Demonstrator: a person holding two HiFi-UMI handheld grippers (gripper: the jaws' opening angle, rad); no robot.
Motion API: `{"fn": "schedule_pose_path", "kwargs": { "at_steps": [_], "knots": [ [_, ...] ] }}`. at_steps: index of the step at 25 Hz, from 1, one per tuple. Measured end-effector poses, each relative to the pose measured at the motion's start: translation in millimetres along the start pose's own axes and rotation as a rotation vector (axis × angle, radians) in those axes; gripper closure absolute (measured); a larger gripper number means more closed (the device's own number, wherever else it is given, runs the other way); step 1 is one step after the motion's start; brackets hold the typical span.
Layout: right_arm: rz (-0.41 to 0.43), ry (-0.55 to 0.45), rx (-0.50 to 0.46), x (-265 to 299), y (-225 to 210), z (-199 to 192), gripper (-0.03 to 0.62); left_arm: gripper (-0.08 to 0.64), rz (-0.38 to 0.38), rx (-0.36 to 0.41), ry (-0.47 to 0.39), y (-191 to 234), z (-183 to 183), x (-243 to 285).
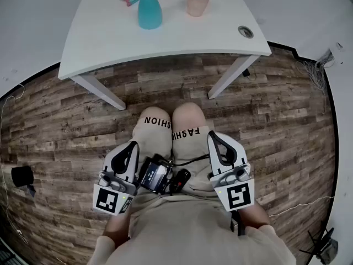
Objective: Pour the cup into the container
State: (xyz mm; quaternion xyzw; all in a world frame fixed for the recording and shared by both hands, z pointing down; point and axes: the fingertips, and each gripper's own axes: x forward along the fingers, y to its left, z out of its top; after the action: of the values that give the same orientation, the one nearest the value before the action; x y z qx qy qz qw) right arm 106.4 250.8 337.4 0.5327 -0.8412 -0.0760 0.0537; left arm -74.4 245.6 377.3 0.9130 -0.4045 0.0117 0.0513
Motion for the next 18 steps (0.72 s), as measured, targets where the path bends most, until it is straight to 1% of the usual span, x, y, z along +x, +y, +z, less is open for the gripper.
{"fn": "schedule_pose_path", "kwargs": {
  "at_steps": [8, 13, 14, 15, 18],
  "knots": [
    [-0.004, -0.002, 0.015, 7.9, -7.6, -2.0, 0.595, 0.554, 0.005, 0.013, -0.015, 3.4, 4.7, 10.5],
    [0.000, -0.019, 0.062, 15.3, -12.5, -4.2, 0.595, 0.554, 0.004, 0.007, -0.005, 10.0, 1.7, 22.9],
    [0.008, -0.025, 0.073, 18.2, -13.2, -3.7, 0.543, 0.554, 0.004, 0.006, -0.003, 11.8, 1.1, 25.6],
    [0.017, -0.026, 0.078, 21.6, -14.0, -3.7, 0.509, 0.554, 0.004, 0.006, -0.002, 13.4, 0.6, 28.6],
    [0.034, -0.018, 0.085, 33.1, -17.3, -5.1, 0.508, 0.555, 0.006, 0.006, 0.002, 18.9, 1.8, 38.8]
  ]
}}
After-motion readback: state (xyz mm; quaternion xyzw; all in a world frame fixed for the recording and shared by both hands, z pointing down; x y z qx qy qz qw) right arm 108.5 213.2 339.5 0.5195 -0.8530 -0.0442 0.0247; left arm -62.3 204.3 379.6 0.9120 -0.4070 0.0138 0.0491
